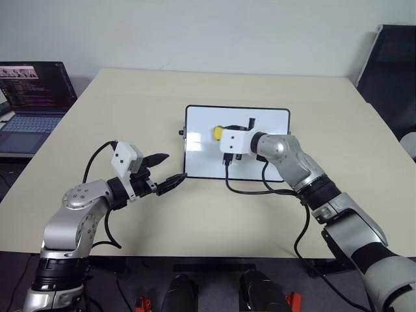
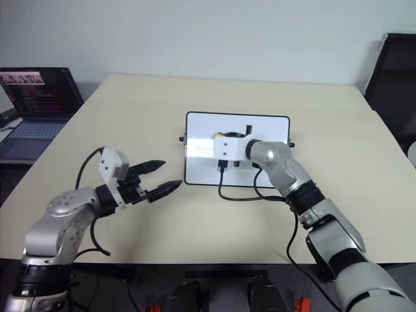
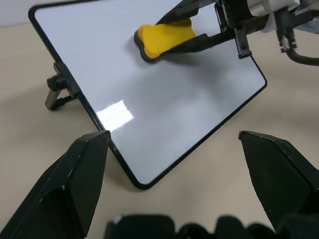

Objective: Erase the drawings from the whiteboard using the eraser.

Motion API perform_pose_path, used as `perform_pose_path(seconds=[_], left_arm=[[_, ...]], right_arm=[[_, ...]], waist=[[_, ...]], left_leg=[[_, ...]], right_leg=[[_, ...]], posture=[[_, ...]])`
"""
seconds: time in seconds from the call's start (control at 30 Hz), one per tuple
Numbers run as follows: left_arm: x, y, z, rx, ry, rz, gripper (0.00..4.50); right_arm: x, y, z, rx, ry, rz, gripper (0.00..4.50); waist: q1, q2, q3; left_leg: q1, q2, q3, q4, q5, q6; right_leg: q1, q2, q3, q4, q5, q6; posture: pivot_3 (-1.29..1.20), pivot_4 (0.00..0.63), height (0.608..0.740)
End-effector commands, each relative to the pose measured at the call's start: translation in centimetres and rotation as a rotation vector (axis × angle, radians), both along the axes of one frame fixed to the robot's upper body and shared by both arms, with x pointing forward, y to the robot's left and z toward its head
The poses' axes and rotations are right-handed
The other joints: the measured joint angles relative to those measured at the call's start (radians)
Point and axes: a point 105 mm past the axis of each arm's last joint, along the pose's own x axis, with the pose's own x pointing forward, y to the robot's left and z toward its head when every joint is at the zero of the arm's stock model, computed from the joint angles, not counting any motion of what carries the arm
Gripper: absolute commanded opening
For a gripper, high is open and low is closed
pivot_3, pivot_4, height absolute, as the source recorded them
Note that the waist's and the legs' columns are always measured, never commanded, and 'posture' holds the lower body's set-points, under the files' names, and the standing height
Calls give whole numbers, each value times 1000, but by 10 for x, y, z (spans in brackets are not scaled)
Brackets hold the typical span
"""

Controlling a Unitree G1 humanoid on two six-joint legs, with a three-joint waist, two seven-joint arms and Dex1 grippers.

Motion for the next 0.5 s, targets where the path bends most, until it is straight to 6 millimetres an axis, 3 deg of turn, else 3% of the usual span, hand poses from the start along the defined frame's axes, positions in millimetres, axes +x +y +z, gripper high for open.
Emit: perform_pose_path(seconds=[0.03,0.13,0.33,0.37,0.5], left_arm=[[3,-19,20,-11,-65,-85,4500],[5,-37,29,2,-92,-167,4500],[6,-68,39,46,-137,-324,4500],[6,-77,41,52,-148,-370,4500],[5,-98,45,67,-177,-490,4500]], right_arm=[[-11,-14,20,227,29,-61,1102],[-27,-35,24,403,107,-134,1102],[-61,-98,26,713,175,-395,1102],[-72,-119,26,787,167,-475,1102],[-106,-169,20,931,150,-694,1102]], waist=[[2,0,0],[7,0,0],[20,1,1],[22,2,1],[30,2,1]], left_leg=[[-1,0,0,0,0,0],[-6,1,-1,-1,0,0],[-9,1,-2,-3,-4,-5],[-9,1,-2,-3,-4,-5],[-9,1,-2,-3,-5,-6]], right_leg=[[2,0,0,0,0,0],[-2,1,-1,1,-3,4],[-4,1,-3,1,-3,5],[-4,1,-3,1,-3,5],[-4,1,-4,1,-7,8]], posture=[[0,150,740],[0,150,740],[0,150,740],[0,150,740],[0,150,740]])
